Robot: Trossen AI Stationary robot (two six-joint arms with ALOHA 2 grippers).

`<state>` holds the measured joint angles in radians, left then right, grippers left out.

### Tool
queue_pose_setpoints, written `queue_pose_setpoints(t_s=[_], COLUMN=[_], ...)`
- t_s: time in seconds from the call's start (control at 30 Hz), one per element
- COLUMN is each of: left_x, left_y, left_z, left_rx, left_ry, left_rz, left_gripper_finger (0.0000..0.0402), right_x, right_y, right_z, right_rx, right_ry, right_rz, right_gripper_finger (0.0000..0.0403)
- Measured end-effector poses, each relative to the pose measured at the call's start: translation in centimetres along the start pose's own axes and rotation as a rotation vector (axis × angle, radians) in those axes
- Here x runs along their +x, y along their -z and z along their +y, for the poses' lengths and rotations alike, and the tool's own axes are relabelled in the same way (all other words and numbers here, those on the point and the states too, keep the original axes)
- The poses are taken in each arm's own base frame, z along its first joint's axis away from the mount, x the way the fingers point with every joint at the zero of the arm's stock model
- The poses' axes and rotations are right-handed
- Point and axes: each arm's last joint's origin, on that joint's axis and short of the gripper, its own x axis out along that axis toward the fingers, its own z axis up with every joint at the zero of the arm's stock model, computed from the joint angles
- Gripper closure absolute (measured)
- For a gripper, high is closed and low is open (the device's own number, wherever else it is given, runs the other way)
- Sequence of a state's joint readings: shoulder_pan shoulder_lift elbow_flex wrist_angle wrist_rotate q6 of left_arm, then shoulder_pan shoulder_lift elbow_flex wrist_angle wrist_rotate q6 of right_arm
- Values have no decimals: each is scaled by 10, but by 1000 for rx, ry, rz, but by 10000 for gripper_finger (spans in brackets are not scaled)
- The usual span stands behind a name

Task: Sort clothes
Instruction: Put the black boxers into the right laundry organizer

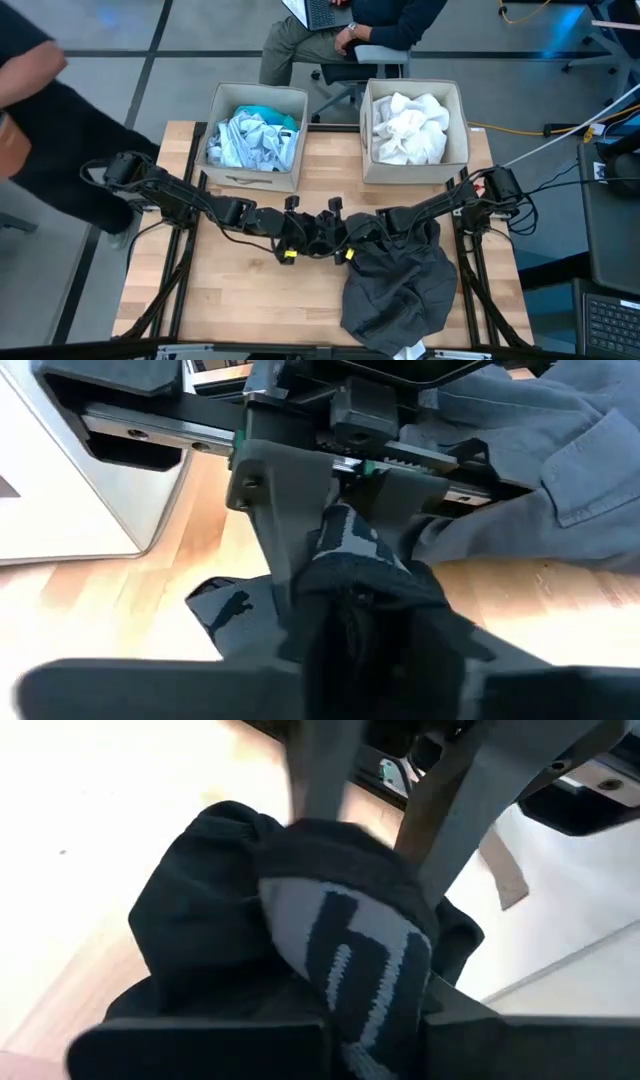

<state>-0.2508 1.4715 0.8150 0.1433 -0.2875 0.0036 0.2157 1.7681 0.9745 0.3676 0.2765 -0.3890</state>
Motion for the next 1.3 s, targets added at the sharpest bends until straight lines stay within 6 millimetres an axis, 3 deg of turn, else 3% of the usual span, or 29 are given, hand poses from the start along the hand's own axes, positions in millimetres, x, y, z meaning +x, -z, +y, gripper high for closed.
queue_pose_setpoints(t_s=[0.1,0.27,0.47,0.63,1.0,1.3], left_x=[-5,-33,-69,-87,-89,-88], left_y=[-3,-12,-20,-8,36,39], left_z=[1,10,21,28,46,60], left_rx=[-4,-8,-12,11,5,40], left_ry=[0,-7,-12,-23,-121,-204], left_rz=[-4,-8,-56,-130,-317,-344], left_gripper_finger=[255,209,204,213,215,215], right_x=[-2,-8,-19,-37,-97,-155], right_y=[-1,-6,-13,-23,-47,-50], right_z=[-1,-6,-13,-24,-62,-121], right_rx=[0,0,4,8,40,114], right_ry=[5,27,62,112,278,455], right_rz=[0,9,10,17,-2,-67], right_gripper_finger=[372,372,372,373,373,373])
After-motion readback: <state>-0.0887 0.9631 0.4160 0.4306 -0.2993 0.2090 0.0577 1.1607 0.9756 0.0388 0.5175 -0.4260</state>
